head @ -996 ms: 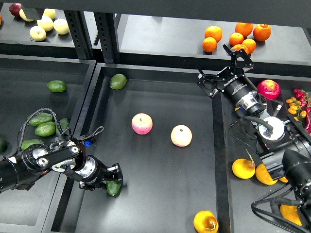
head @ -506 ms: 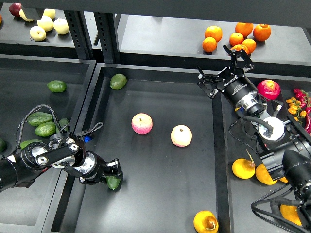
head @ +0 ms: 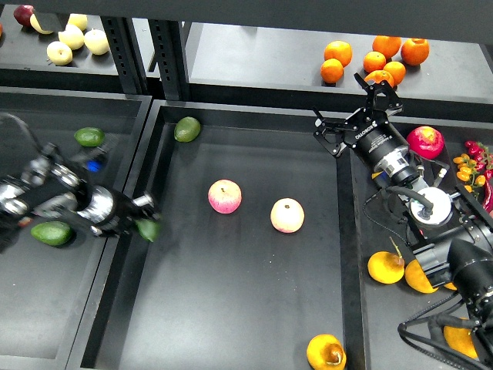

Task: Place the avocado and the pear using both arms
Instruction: 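Lift the avocado and carry it into the avocado bin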

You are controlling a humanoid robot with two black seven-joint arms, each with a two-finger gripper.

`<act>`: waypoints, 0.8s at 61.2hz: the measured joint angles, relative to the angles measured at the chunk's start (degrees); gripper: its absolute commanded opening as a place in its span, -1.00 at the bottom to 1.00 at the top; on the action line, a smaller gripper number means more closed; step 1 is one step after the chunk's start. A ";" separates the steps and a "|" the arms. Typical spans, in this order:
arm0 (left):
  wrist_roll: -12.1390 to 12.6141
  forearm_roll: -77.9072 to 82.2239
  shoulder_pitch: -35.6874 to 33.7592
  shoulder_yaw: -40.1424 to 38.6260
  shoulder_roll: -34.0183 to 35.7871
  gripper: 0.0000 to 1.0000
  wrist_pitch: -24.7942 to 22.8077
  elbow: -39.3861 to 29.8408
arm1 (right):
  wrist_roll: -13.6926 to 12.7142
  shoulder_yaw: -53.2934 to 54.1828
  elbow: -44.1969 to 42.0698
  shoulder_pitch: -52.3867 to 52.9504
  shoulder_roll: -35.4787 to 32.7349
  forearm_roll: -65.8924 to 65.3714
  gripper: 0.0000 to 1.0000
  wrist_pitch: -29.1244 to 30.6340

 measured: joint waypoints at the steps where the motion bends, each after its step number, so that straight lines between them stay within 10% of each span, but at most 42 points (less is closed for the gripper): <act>1: 0.01 -0.02 0.00 -0.01 0.53 -0.44 0.00 0.04 | 0.00 -0.01 0.00 -0.01 0.00 0.00 0.99 0.00; 49: 0.00 0.12 3.67 -2.68 11.22 -0.41 -0.02 5.40 | -0.09 -0.33 0.08 -0.05 0.00 -0.11 0.99 0.00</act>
